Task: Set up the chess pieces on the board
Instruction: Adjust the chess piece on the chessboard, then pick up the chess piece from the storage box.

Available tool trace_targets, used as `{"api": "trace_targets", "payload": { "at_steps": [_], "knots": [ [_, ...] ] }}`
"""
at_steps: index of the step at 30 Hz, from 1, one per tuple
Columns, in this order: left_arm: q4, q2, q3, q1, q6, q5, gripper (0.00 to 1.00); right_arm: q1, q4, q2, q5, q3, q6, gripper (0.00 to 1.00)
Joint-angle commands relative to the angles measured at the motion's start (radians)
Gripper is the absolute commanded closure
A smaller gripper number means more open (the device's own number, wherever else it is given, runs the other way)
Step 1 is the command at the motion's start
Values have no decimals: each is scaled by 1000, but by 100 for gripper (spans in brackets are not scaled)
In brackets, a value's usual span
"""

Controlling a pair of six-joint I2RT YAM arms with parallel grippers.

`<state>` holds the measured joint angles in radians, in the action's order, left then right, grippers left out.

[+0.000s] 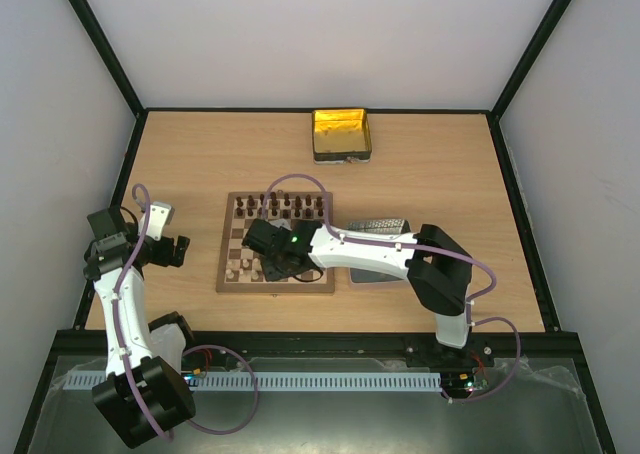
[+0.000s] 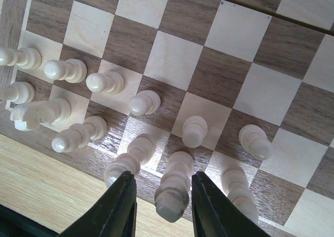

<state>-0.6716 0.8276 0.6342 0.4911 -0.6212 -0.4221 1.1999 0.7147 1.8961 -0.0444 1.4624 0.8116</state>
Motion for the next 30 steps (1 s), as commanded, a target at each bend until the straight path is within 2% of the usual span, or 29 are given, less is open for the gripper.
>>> {"api": "trace_targets", "payload": {
  "at_steps": [1, 8, 14, 23, 30],
  "knots": [
    [-8, 2, -10, -5, -8, -18, 1, 7, 47, -39, 32, 37, 3, 72],
    [-8, 2, -9, -5, -9, -19, 1, 7, 82, -50, 67, 67, -1, 71],
    [-8, -3, -9, -4, -9, -17, 1, -19, 168, -109, 263, 101, -1, 71],
    [-9, -4, -9, -4, -8, -19, 1, -374, 41, -380, 219, -288, -18, 71],
    [-7, -2, -9, -6, -8, -17, 1, -564, -57, -438, 127, -503, -76, 69]
  ]
}}
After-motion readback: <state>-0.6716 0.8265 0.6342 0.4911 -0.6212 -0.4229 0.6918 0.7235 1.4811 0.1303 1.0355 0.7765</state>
